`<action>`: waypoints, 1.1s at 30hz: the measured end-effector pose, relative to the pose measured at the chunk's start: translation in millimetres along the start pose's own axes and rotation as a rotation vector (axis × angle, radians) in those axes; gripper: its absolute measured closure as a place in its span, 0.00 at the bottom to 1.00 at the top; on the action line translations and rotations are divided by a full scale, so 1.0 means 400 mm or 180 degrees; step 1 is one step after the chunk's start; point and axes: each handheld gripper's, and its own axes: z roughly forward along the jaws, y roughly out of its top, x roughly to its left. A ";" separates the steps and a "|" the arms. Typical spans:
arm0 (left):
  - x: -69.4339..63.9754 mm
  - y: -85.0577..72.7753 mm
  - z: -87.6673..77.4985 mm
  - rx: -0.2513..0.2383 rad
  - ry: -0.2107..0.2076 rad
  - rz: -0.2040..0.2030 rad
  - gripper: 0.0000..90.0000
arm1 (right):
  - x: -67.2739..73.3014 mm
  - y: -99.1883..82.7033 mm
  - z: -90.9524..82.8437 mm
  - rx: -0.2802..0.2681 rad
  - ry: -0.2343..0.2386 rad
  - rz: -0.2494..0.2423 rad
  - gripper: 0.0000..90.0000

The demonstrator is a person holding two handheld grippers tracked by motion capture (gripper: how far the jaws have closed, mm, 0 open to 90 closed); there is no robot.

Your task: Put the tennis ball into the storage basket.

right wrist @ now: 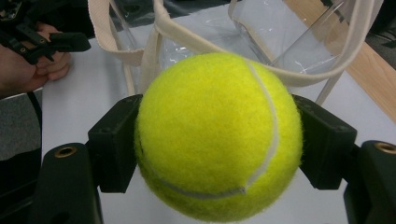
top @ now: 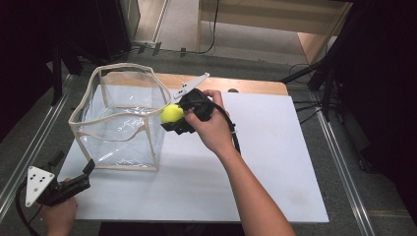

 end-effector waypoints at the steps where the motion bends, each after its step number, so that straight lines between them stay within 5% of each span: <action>1: 0.000 0.000 0.000 0.0000 0.0000 0.0000 0.08 | -0.003 0.003 -0.002 -0.0003 -0.0002 -0.0025 0.27; 33: 0.001 0.000 0.001 -0.0023 -0.0004 -0.0037 0.08 | -0.018 0.109 -0.016 -0.0062 -0.0065 -0.0136 0.27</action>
